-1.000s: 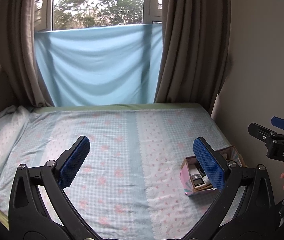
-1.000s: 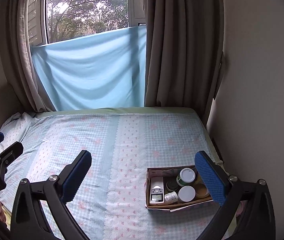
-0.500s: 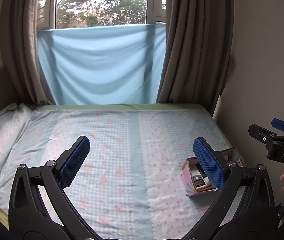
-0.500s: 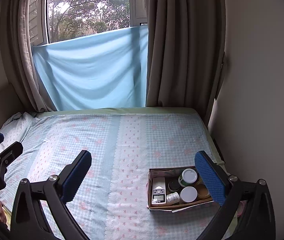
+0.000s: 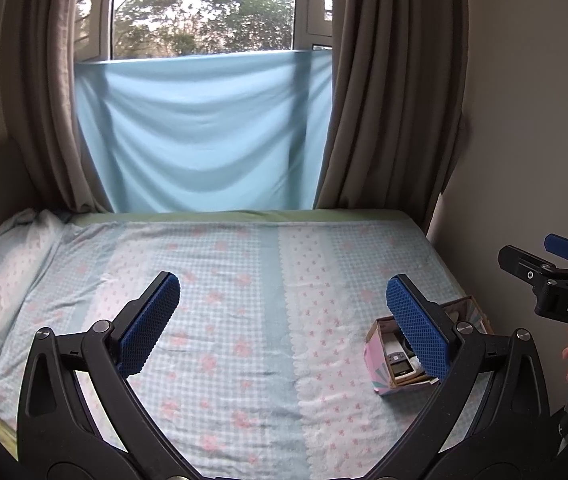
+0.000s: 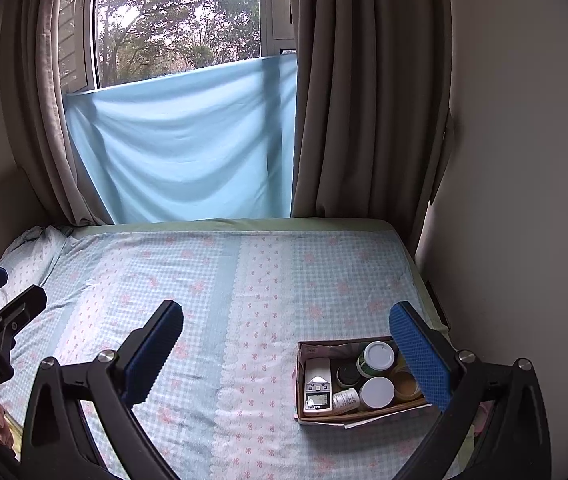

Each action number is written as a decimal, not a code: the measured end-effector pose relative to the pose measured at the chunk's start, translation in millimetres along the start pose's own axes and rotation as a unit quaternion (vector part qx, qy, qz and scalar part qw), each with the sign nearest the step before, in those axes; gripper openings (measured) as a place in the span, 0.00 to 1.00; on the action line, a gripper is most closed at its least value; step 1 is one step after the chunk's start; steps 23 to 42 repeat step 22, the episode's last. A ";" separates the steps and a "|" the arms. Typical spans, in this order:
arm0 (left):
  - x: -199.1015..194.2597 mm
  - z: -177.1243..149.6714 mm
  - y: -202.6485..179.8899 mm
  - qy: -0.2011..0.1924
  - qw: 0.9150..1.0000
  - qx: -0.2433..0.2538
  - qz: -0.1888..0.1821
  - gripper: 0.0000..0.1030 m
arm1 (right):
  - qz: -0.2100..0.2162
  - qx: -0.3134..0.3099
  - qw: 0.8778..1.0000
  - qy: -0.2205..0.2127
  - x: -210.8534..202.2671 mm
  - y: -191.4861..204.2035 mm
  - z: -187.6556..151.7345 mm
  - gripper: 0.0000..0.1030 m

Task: Organize rigid objects

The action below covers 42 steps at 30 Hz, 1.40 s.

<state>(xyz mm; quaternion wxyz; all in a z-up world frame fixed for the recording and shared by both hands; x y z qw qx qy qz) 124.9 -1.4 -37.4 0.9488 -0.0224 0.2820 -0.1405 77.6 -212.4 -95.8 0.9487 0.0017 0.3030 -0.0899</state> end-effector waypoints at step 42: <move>-15.0 4.2 6.8 -0.060 0.998 -0.002 0.025 1.00 | -0.002 0.001 1.000 -0.004 1.1 0.4 3.0 1.00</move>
Point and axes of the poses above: each gripper's, at about its wrist camera, not at the fingertips, and x roughly the way its jaws point, y to its left, z to its top, the point moved 6 cm from there along x, roughly the way its jaws point, and after that the axes turned 6 degrees about -z, right-handed, at the moved point
